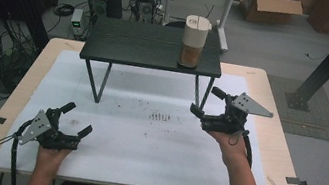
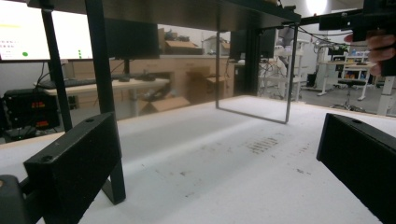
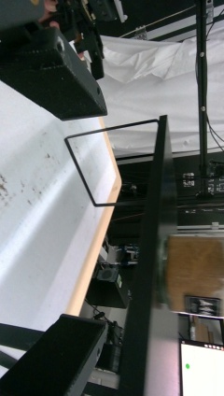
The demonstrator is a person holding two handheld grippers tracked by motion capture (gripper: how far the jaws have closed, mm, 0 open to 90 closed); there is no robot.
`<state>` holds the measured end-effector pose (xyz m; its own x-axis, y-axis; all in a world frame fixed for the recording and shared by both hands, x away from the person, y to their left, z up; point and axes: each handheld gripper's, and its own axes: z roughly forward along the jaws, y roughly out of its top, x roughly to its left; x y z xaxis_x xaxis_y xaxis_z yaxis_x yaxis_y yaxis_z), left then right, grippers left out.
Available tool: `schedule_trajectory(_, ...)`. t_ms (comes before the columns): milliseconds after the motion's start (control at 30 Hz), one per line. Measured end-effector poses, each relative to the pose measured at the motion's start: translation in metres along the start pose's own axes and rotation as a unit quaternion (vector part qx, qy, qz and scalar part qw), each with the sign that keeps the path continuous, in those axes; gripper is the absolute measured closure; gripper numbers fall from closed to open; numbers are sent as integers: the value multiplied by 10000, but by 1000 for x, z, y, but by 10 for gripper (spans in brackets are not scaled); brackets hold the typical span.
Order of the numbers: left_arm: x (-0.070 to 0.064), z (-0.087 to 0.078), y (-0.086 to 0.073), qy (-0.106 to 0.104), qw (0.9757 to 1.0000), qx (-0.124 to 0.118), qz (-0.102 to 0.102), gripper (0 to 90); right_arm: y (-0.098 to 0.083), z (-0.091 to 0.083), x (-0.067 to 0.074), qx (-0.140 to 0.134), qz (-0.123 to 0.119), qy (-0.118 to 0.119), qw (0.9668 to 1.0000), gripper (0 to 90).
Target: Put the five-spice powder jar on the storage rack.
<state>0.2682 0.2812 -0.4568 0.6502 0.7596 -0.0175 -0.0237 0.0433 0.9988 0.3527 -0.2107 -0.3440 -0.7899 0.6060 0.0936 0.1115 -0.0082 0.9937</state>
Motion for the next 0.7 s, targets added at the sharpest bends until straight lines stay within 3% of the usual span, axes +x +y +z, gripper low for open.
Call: schedule_trajectory(700,0,0,0,-5,10000,-5,-4,2,-41,1,2,330,15,-24,9995,0)
